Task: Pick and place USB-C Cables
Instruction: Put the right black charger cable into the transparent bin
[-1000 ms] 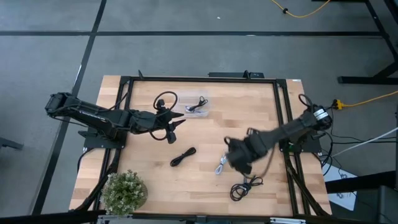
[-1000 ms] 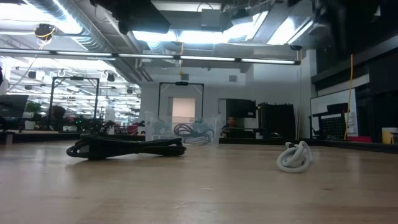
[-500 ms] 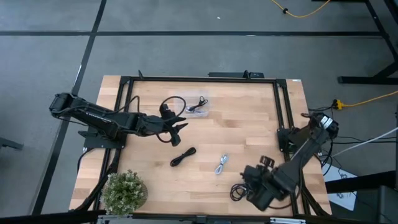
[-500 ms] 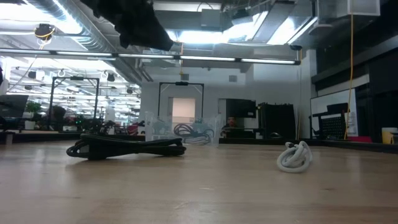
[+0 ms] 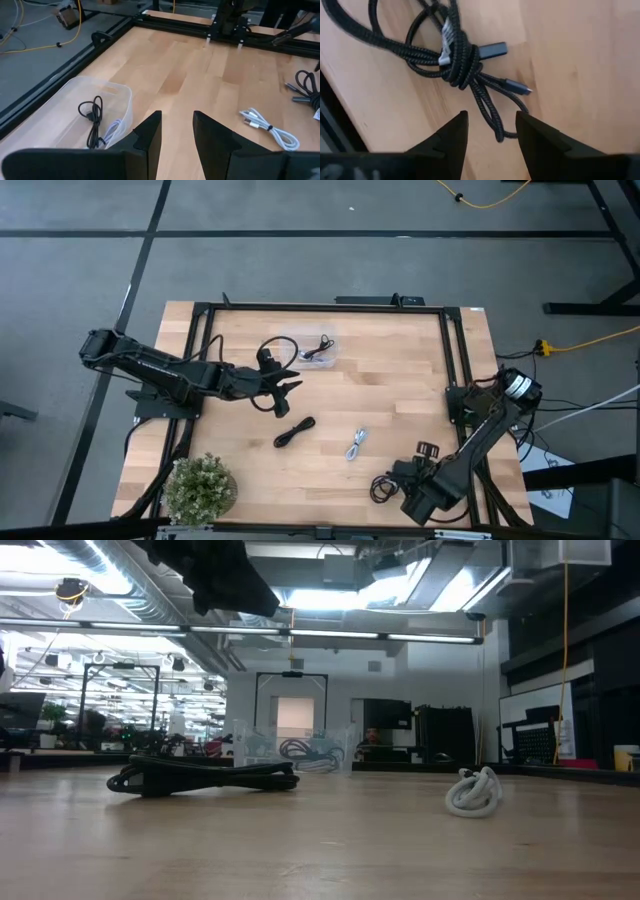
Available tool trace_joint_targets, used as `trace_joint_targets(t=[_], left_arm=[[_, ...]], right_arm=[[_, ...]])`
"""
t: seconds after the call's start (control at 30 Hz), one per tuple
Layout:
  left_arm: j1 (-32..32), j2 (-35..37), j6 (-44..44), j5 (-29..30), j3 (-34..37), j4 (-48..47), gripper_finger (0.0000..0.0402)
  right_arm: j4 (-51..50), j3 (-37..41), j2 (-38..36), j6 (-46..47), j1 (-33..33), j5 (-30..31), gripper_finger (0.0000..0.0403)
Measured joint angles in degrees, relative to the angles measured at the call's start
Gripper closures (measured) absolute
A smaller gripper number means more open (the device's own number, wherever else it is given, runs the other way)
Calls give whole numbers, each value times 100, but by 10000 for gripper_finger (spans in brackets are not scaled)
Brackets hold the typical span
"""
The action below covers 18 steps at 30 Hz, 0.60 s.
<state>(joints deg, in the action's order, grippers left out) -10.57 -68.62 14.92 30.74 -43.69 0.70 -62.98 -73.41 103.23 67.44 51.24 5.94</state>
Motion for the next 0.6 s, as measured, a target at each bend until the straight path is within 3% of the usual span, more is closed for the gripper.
trace_joint_targets(t=[0.43, 0.6], left_arm=[[-2, 2, -2, 0, 1, 6, 296], [-2, 4, -4, 0, -1, 6, 296]], right_arm=[[1412, 1184, 1, -349, -1, -6, 234], [1797, 1558, -30, 122, -57, -100, 246]])
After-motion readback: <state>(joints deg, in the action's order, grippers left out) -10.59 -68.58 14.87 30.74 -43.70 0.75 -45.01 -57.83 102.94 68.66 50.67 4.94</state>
